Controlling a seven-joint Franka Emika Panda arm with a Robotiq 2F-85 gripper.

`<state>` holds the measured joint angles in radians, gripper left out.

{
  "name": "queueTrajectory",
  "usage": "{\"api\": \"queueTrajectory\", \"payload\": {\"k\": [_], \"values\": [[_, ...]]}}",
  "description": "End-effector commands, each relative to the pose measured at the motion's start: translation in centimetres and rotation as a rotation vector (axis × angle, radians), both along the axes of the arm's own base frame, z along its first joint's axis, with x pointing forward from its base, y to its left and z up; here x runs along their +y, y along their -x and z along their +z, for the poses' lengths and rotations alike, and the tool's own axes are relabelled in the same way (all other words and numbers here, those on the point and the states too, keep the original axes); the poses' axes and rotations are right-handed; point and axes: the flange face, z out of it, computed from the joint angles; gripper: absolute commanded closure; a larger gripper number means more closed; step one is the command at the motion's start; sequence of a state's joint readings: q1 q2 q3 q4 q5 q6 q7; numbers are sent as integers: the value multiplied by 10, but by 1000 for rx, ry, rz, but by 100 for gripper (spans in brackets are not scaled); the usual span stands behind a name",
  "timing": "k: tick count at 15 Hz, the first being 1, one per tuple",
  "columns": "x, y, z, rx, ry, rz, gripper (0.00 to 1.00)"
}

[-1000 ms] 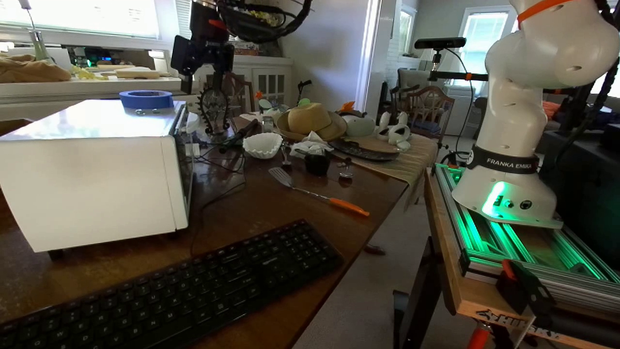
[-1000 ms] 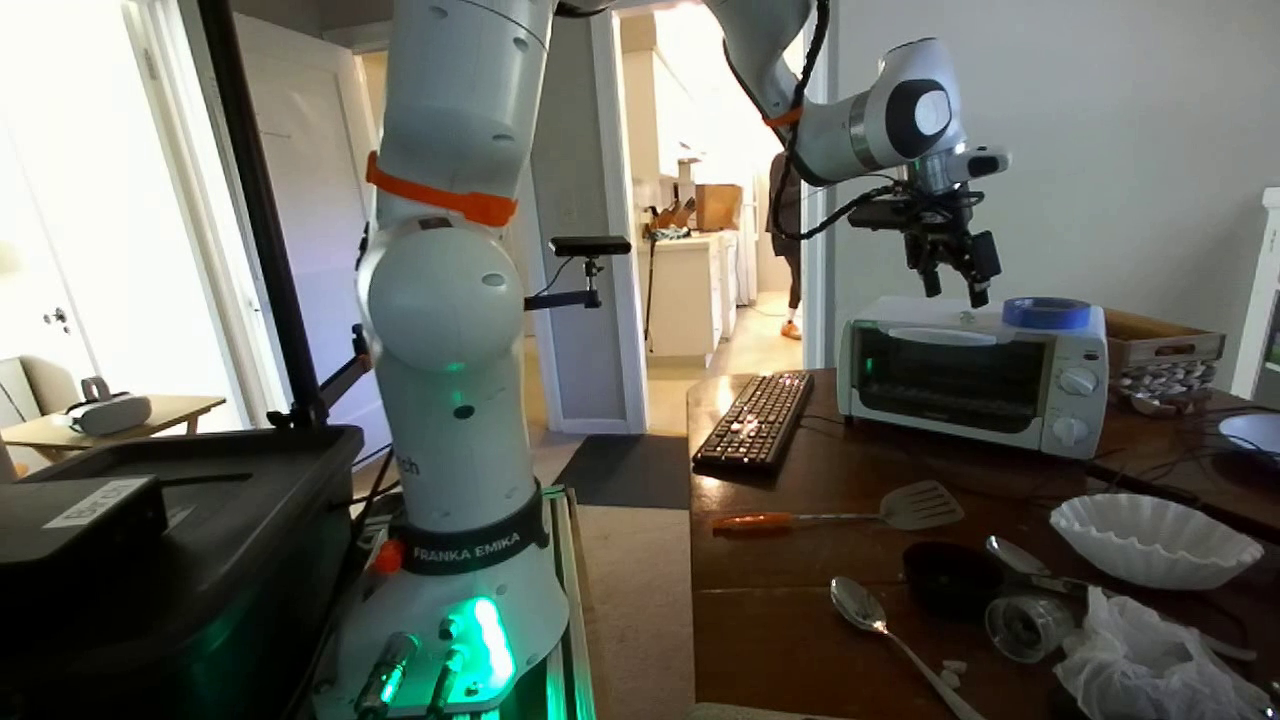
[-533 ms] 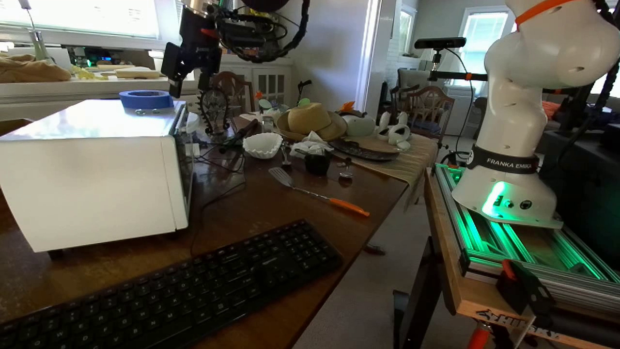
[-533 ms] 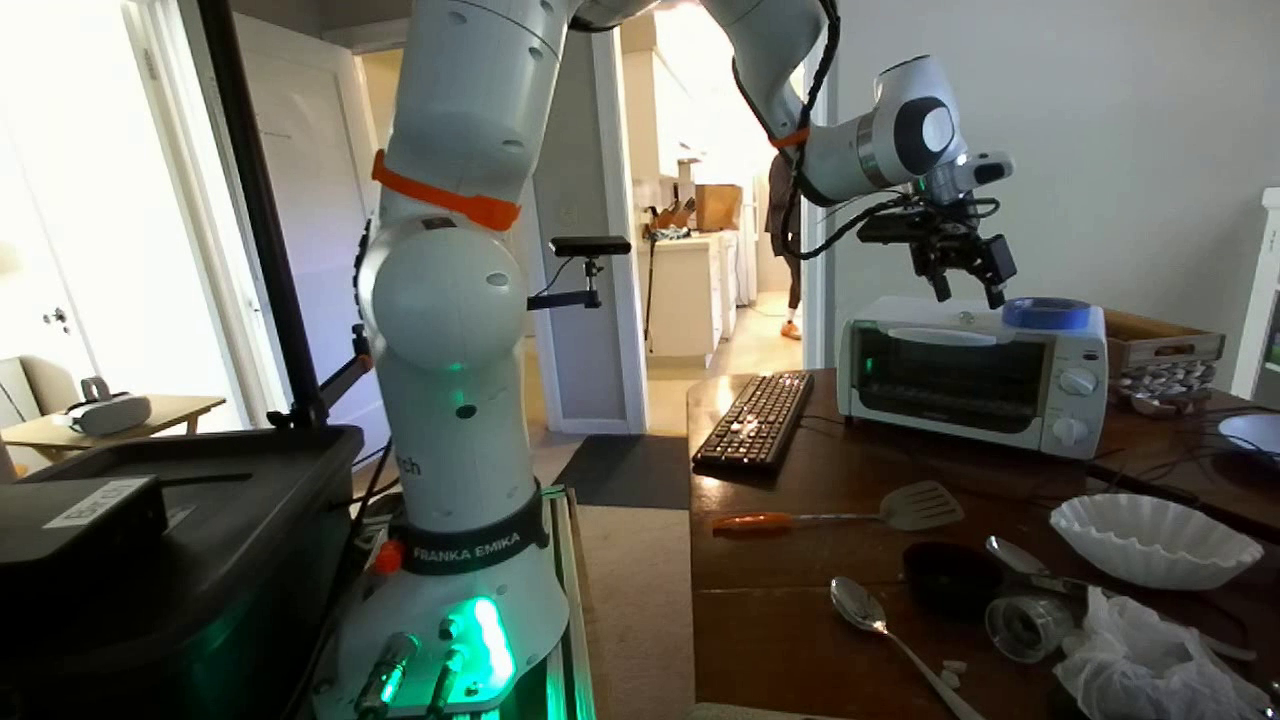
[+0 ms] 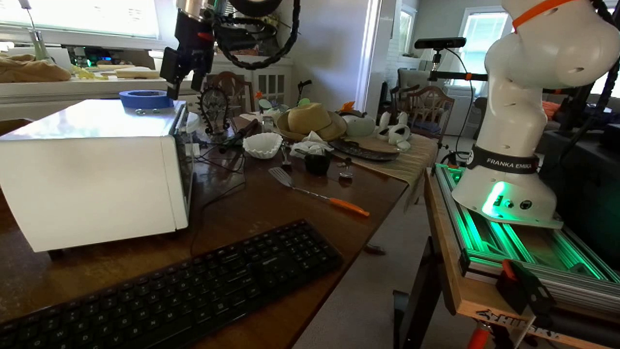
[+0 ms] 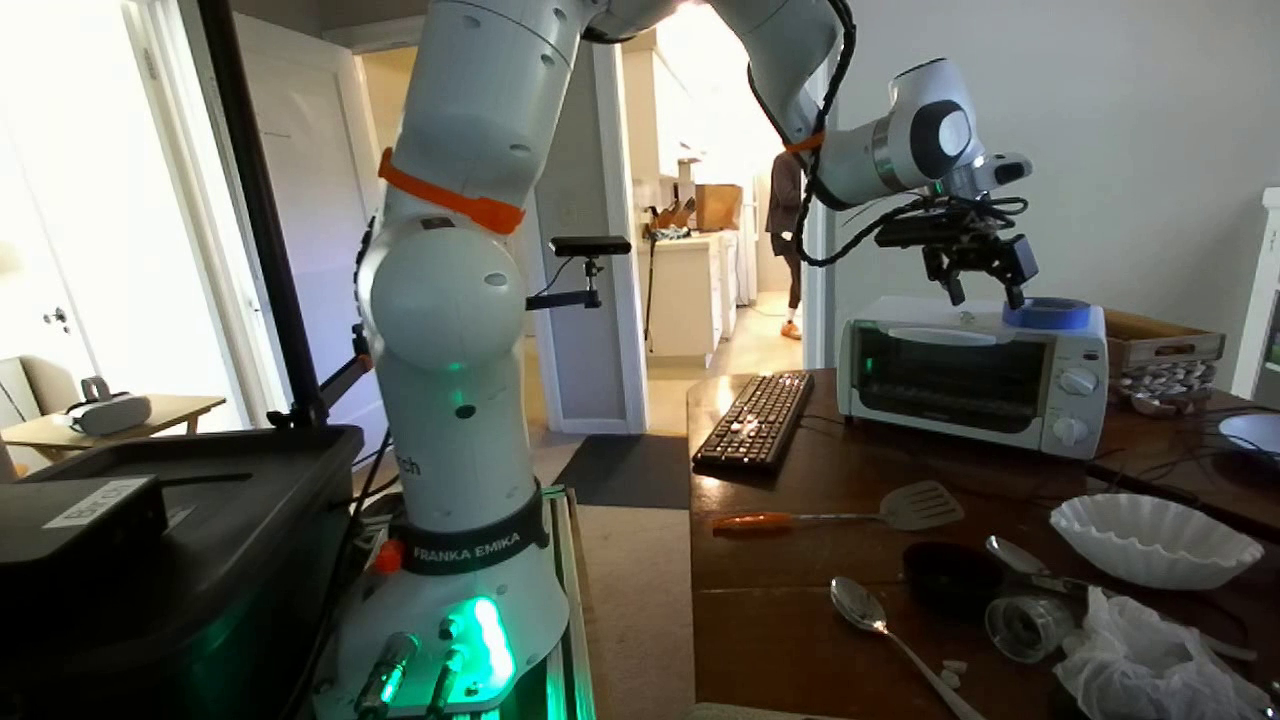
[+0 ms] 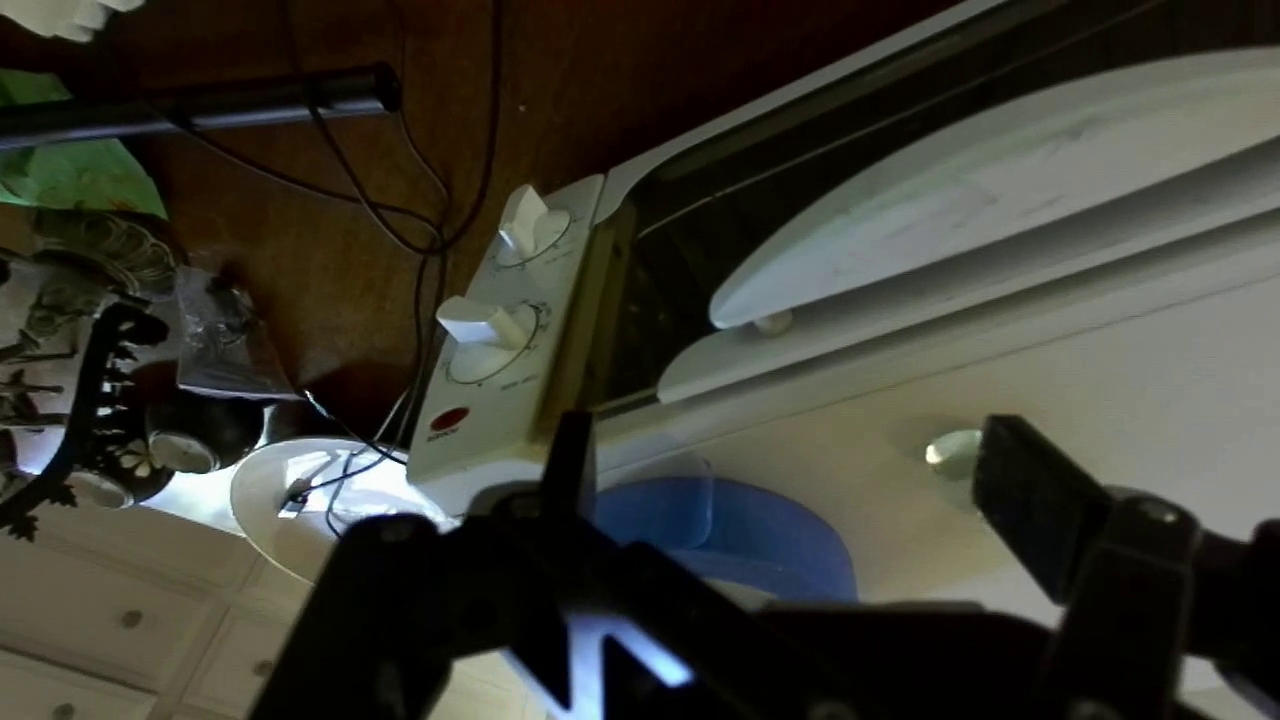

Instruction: Put the blue masking tape on the table.

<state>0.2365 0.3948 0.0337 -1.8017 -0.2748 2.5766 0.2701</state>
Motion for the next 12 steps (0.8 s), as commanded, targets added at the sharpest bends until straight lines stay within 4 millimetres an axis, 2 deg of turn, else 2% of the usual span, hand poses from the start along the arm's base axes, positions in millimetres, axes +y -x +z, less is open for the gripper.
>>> {"api": "queueTrajectory", "payload": {"k": [1, 6, 7, 9, 10, 12], "values": [[-1, -10, -10, 5, -5, 30, 34], [-7, -17, -11, 8, -33, -4, 74], [-8, -19, -11, 8, -39, -9, 64], [-9, -22, -9, 2, -46, -15, 61], [-9, -23, -9, 1, -50, -18, 64], [-8, -24, -9, 0, -56, -20, 58]]}}
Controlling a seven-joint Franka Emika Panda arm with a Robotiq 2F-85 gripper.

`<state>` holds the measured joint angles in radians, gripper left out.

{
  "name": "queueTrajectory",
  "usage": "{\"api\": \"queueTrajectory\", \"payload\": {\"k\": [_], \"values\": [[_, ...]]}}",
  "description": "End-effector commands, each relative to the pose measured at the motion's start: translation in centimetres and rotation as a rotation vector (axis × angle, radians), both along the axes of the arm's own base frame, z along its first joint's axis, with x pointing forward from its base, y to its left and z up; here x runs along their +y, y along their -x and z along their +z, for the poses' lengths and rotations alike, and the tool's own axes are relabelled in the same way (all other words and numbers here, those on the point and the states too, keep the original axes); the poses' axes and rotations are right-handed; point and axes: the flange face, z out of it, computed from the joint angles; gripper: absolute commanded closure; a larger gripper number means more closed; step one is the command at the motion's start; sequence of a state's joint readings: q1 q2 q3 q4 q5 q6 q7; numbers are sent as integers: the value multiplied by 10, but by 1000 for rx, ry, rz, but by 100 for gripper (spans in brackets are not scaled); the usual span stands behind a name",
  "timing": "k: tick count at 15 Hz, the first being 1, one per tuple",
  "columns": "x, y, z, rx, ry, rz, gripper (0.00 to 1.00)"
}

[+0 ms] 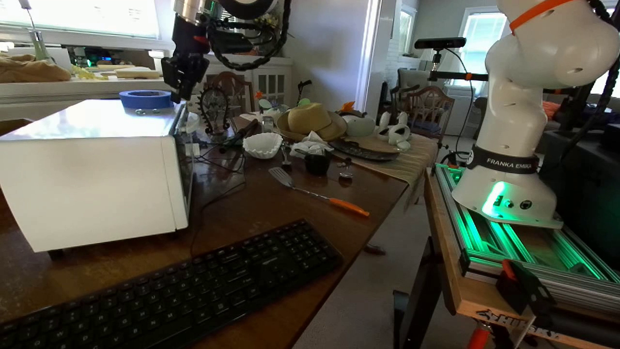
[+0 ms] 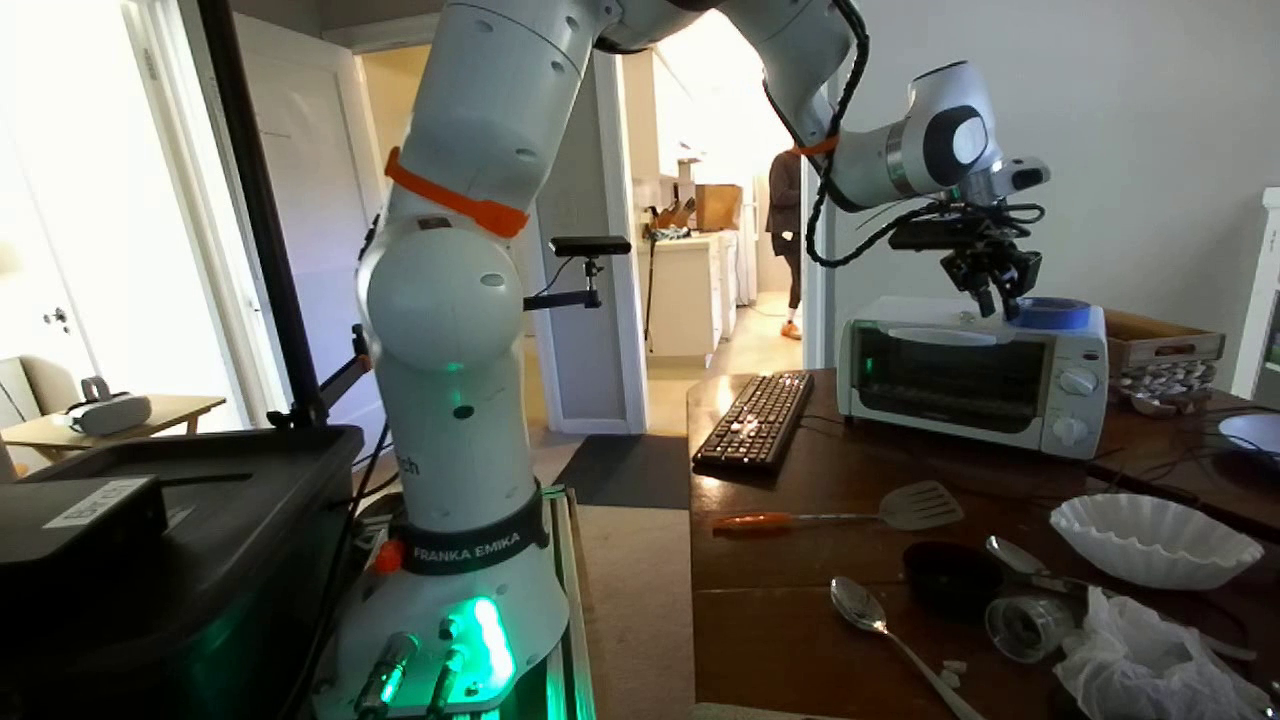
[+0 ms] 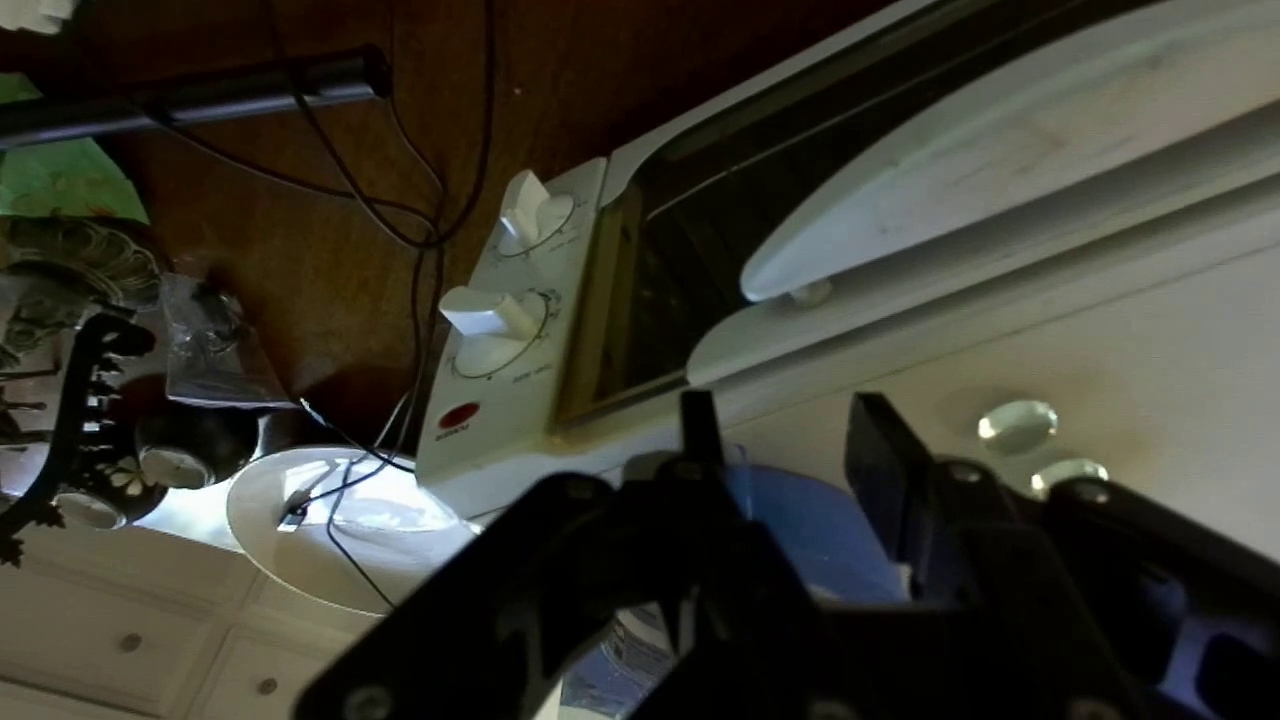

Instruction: Put the blue masking tape on the table.

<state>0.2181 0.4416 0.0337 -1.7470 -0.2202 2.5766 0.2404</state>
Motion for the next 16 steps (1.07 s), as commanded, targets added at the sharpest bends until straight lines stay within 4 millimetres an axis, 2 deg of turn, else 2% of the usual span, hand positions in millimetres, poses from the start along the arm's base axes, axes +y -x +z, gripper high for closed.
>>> {"api": "queueTrajectory", "payload": {"k": [1, 2, 4, 6, 9, 10, 12, 13, 14, 16], "values": [[3, -7, -3, -6, -24, 4, 57], [4, -8, -3, -8, -26, 3, 56], [5, -9, -4, -9, -30, -5, 43], [4, -12, -6, -10, -29, -9, 41], [2, -15, -10, -9, -30, -16, 47], [2, -16, -10, -9, -31, -18, 54], [2, -18, -11, -11, -33, -22, 58], [2, -19, -11, -13, -35, -22, 75], [1, -21, -11, -15, -36, -23, 64], [2, -24, -11, -20, -38, -23, 66]]}}
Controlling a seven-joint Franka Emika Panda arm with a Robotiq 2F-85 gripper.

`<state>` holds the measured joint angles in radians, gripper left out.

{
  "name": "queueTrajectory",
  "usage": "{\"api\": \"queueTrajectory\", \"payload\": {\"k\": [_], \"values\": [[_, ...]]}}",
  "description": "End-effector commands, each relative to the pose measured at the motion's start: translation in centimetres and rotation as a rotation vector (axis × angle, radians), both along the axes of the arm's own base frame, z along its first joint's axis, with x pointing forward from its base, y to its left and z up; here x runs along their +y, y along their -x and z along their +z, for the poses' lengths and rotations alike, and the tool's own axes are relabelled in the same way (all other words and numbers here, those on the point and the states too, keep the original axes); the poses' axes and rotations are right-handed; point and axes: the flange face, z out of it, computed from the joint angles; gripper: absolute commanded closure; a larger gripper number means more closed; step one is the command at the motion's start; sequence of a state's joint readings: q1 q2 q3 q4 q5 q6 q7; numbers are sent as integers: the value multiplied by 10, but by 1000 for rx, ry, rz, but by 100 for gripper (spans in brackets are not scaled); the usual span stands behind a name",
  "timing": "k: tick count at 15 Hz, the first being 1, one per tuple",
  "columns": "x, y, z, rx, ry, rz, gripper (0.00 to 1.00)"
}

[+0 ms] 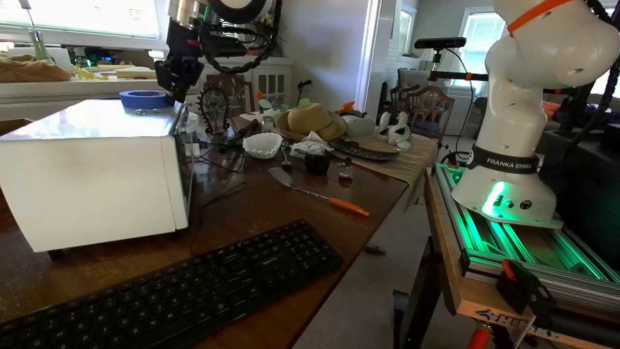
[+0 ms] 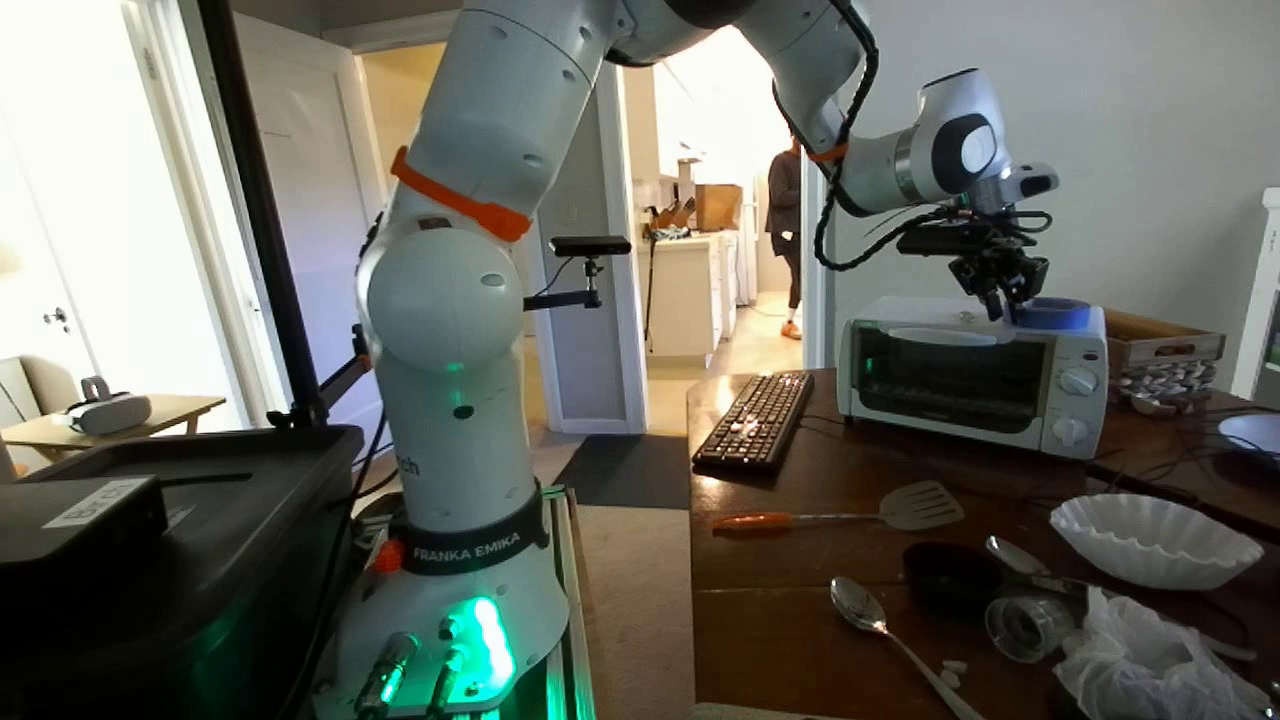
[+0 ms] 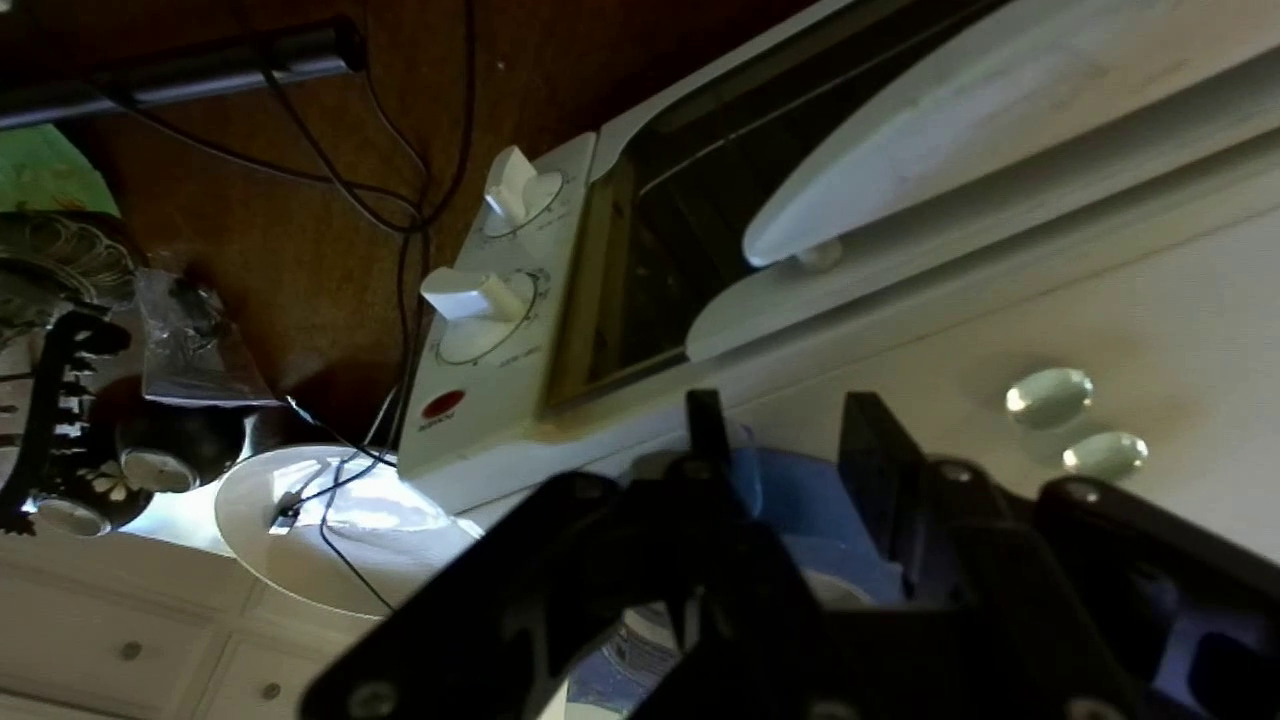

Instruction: Put the blue masking tape on the table.

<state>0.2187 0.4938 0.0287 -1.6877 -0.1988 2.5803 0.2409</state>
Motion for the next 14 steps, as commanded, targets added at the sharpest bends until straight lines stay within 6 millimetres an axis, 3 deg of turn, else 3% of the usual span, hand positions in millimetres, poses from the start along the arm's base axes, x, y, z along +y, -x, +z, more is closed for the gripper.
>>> {"api": "queueTrajectory", "payload": {"k": [1, 4, 7, 9, 11, 13, 14], "values": [[2, -10, -3, -18, -20, -6, 65], [4, -13, -3, -29, -22, -6, 64], [3, -16, -4, -31, -20, -8, 72], [1, -17, -5, -31, -17, -12, 72], [-2, -19, -5, -32, -16, -18, 78], [-4, -21, -5, -34, -15, -21, 95], [-4, -21, -5, -35, -14, -21, 95]]}}
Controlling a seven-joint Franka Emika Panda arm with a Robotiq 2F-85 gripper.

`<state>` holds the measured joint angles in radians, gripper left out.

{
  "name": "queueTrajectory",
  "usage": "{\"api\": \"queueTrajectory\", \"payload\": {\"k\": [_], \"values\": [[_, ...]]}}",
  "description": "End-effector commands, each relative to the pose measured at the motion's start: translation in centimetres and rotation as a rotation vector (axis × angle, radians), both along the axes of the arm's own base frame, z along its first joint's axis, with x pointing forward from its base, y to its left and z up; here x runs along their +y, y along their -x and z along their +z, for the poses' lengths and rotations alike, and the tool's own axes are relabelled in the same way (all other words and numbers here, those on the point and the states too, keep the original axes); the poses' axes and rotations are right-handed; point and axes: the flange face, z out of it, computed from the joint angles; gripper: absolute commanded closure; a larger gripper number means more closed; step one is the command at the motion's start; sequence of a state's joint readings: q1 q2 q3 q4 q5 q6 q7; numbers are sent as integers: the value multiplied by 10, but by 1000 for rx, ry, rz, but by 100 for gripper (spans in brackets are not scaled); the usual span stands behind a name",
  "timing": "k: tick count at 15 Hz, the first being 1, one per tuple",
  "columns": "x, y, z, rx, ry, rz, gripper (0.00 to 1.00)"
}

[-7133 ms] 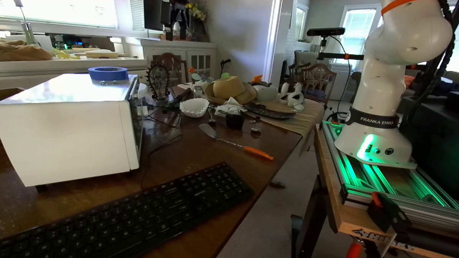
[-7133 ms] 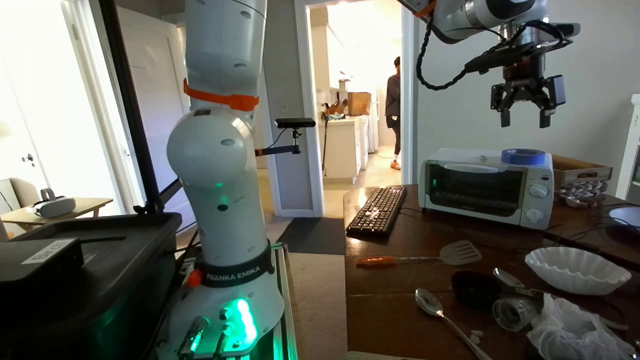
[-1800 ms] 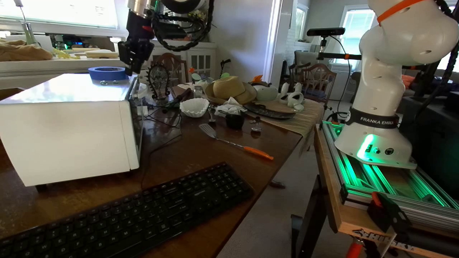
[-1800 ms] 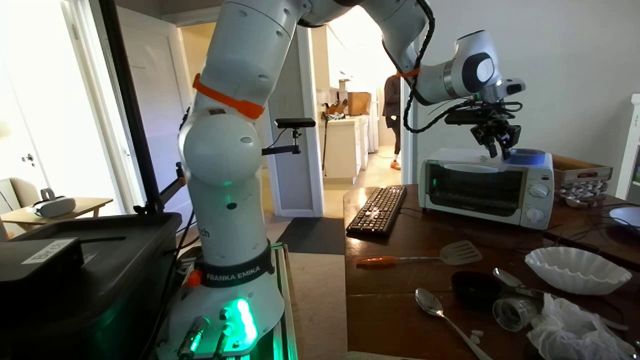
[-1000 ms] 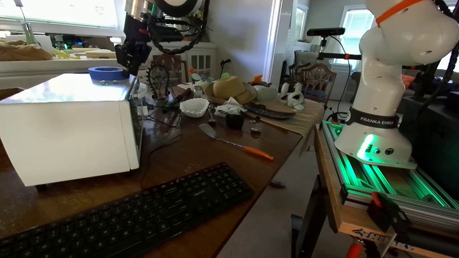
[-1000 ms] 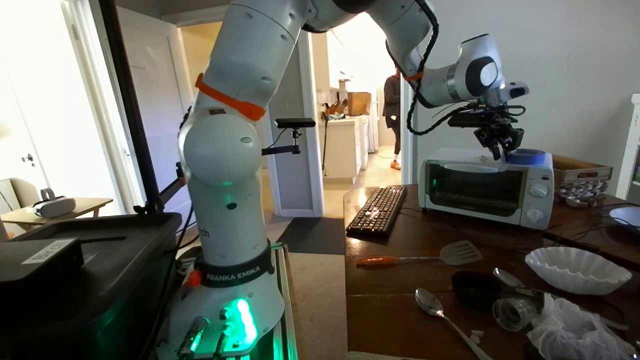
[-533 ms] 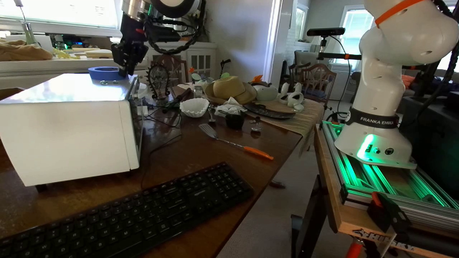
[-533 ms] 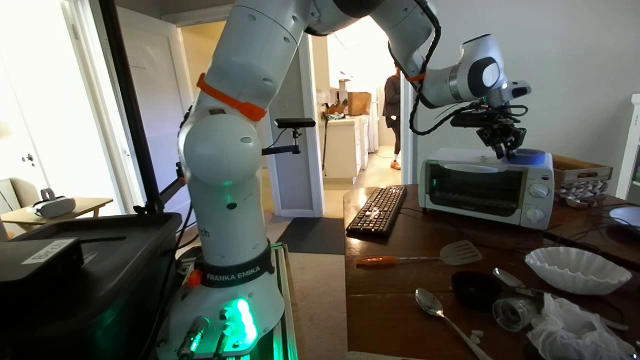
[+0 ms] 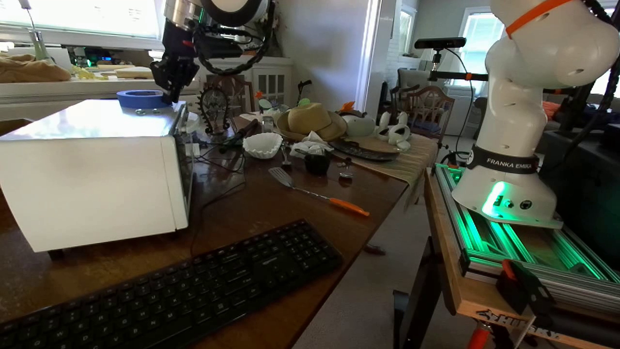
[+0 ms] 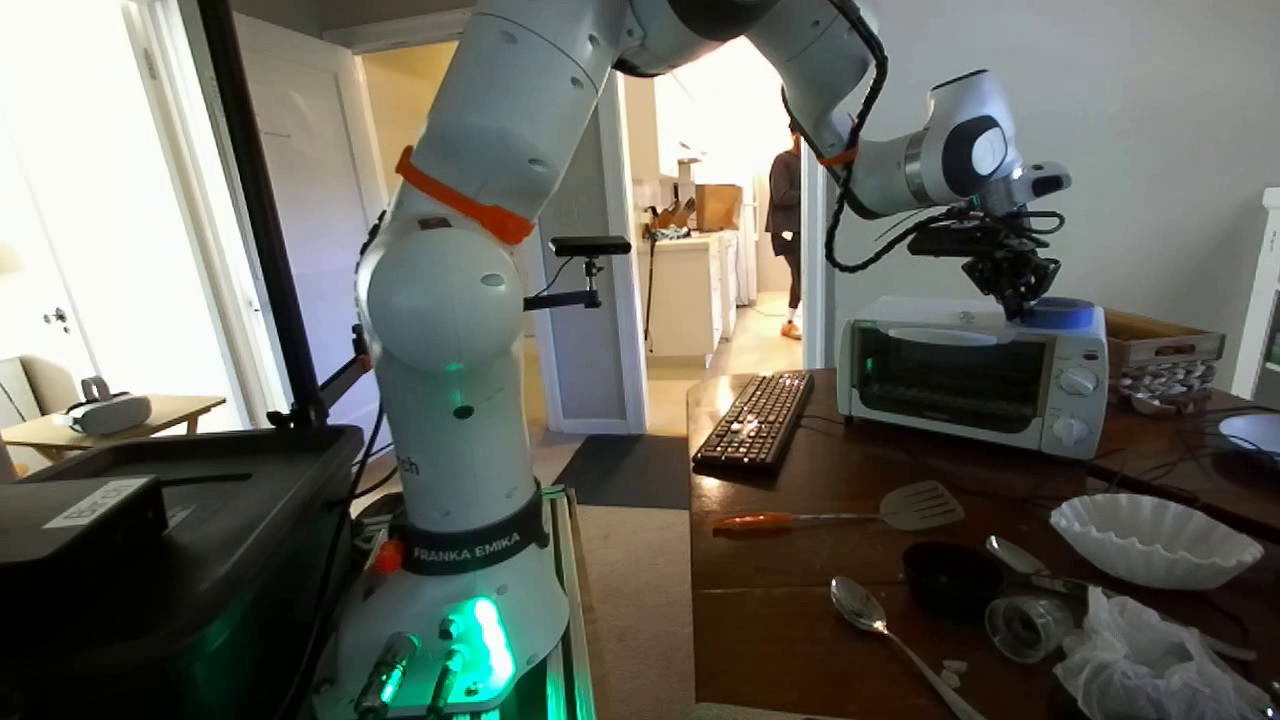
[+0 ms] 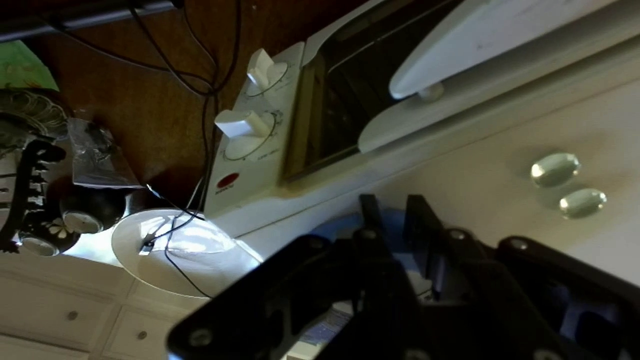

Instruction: Put the blue masking tape on the table.

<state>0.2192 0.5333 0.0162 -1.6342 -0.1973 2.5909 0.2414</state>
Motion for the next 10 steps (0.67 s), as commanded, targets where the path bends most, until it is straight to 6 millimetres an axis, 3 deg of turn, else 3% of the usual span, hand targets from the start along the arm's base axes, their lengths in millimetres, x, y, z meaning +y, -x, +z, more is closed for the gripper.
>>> {"api": "queueTrajectory", "payload": {"k": [1, 10], "values": [[0, -7, -4, -11, -11, -10, 100], [-2, -5, 3, -7, 10, -17, 100]]}}
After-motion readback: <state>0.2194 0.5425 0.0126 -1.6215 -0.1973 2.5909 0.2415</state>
